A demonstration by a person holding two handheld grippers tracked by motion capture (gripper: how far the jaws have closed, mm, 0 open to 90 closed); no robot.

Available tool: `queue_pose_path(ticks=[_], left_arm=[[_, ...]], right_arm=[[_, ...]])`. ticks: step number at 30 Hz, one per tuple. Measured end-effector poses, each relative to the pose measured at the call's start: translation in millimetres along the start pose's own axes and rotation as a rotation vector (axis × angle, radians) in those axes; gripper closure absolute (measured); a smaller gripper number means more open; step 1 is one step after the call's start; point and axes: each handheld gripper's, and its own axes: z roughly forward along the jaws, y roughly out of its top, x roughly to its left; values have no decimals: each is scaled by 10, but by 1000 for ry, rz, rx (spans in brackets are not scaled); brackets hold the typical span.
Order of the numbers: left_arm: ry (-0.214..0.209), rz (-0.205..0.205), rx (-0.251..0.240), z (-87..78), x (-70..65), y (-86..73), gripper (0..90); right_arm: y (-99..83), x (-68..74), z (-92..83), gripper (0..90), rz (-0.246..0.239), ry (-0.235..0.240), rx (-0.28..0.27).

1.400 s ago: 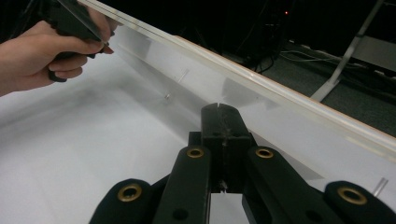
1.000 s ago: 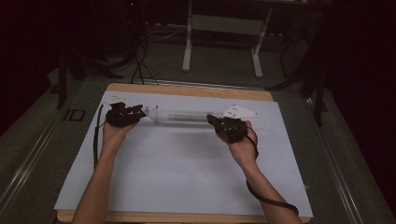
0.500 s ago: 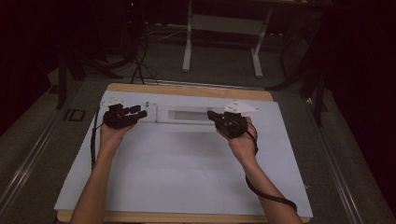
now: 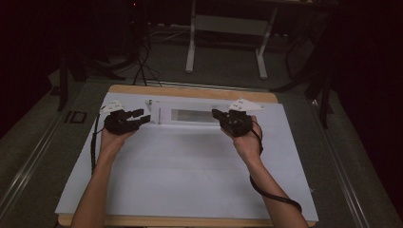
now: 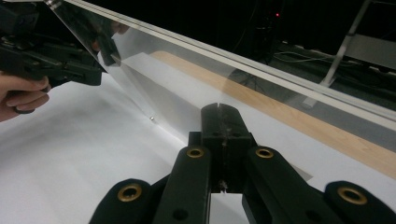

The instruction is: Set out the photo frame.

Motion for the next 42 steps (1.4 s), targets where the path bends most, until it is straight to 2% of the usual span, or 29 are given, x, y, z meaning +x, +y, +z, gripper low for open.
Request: queue_pose_path(ticks=[3, 7, 12, 22, 33, 38, 42], left_arm=[[-17, 19, 3, 27, -35, 7, 495], [-18, 31, 7, 83, -76, 25, 485], [-8, 49, -6, 192, -144, 132, 481], [9, 53, -2, 330, -194, 183, 508], [19, 52, -3, 342, -193, 192, 516], [27, 52, -10, 351, -191, 193, 517], [32, 49, -14, 357, -190, 193, 518]], right_arm=[[7, -6, 5, 900, -2, -1, 0], [13, -25, 14, 900, 4, -7, -3], [31, -46, 31, 900, 10, -10, -1], [39, -116, 34, 900, 23, -26, -2], [-2, -190, 43, 900, 38, -39, 11], [-109, -276, 29, 872, 63, -41, 25], [-162, -321, 18, 854, 60, -52, 38]])
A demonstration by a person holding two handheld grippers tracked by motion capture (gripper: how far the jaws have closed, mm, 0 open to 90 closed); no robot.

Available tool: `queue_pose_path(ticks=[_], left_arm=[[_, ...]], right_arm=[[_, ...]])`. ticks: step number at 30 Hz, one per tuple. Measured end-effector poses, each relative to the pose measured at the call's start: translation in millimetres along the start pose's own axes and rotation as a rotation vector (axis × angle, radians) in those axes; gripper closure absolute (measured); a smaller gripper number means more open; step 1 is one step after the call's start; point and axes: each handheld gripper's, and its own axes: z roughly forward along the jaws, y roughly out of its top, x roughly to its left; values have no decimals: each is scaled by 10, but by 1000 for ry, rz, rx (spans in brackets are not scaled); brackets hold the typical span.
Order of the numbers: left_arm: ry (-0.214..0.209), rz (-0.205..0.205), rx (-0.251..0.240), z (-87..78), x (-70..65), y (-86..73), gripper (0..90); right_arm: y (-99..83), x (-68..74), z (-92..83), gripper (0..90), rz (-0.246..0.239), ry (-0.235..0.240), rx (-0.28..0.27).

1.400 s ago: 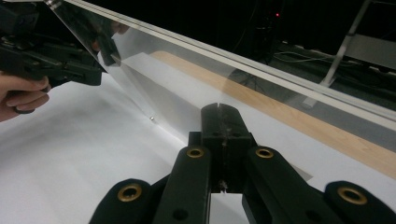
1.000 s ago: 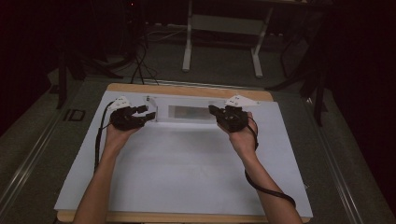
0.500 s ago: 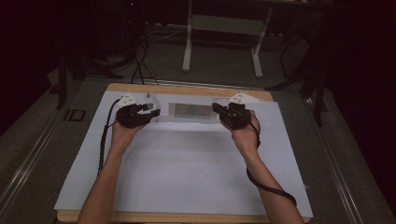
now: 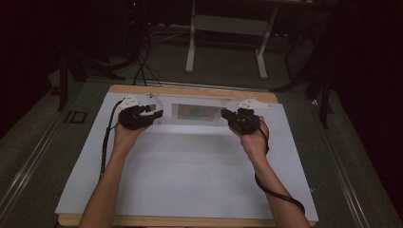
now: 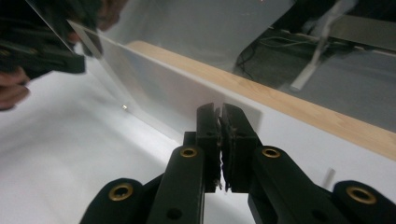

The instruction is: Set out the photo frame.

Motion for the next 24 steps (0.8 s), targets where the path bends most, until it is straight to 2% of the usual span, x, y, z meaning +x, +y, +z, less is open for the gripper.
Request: queue_pose_path(ticks=[6, 10, 14, 24], left_arm=[[10, 2, -2, 7, -6, 2, 520], [13, 0, -6, 11, -5, 2, 520], [20, -3, -10, 19, -3, 3, 520], [30, 0, -11, 29, -4, 8, 520]], right_arm=[[-88, -106, -50, 781, -20, -49, 18], [-126, -164, -68, 749, -17, -53, 21], [-176, -243, -79, 692, -8, -79, 28], [-224, -345, -78, 638, 12, -94, 36]])
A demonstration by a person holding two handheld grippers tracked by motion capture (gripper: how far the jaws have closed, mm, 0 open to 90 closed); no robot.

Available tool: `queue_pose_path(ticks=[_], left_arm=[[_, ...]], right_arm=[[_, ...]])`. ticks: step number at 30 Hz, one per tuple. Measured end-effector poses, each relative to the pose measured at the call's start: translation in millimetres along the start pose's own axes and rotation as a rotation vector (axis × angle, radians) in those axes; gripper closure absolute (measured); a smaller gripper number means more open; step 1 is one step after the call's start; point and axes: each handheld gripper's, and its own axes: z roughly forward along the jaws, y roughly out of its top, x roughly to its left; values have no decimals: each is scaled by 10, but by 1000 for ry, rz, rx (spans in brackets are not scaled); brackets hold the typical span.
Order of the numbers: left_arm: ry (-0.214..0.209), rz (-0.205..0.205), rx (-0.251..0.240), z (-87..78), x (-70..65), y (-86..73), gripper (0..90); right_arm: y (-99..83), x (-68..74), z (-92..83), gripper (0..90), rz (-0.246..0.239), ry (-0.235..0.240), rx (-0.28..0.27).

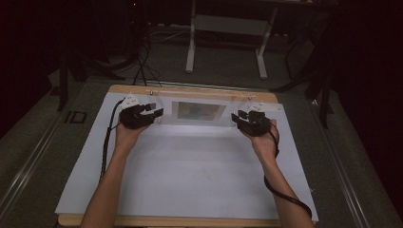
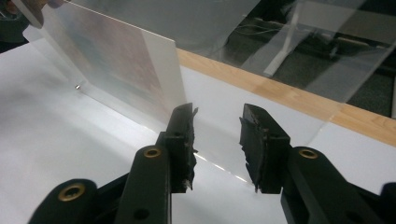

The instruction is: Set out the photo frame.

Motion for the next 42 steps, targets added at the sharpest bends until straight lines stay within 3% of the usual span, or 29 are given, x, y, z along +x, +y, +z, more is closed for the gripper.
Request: queue_pose_path(ticks=[10, 17, 23, 42], left_arm=[[13, -9, -9, 17, 1, 3, 519], [20, -15, -11, 27, -1, 7, 518], [24, -16, -5, 39, 6, 23, 519], [52, -11, -2, 71, -15, 16, 503]], right_arm=[[-74, -104, 17, 616, 2, -41, 22], [-127, -230, 18, 555, 37, -76, 36], [-142, -274, 56, 519, 31, -105, 42], [-108, -317, 301, 388, -34, -50, -29]])
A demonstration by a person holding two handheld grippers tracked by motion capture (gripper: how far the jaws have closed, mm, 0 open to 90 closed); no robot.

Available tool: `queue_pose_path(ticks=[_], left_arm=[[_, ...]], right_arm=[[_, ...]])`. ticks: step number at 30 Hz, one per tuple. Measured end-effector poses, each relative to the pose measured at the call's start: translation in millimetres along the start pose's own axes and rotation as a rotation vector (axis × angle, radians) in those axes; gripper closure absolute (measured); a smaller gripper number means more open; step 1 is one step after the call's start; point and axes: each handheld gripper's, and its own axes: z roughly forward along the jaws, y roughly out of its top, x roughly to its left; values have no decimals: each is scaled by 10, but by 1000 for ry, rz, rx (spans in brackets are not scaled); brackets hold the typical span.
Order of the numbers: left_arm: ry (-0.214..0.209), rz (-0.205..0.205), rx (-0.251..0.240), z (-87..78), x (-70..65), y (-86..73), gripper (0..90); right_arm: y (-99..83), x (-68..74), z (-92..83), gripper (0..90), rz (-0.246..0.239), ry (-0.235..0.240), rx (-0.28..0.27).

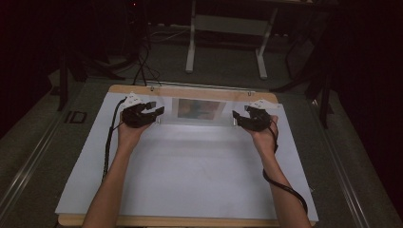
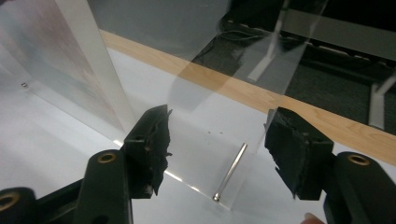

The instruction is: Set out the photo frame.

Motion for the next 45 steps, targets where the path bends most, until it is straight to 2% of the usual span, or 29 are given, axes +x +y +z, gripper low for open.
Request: queue_pose_path(ticks=[9, 21, 31, 39, 45], left_arm=[[22, 0, 3, 41, -19, -5, 482], [92, 10, -14, 99, -77, -3, 465], [138, 19, -12, 132, -114, 24, 465], [139, 23, 15, 157, -115, 81, 467], [140, 18, 9, 142, -162, 121, 467]], right_arm=[[-17, -1, 47, 411, 0, 36, -29], [-18, 0, 91, 419, 3, 22, -53], [14, -12, 119, 423, 5, 13, -45], [44, -23, 123, 423, 2, 2, -37], [66, -43, 74, 423, 4, 1, -35]])
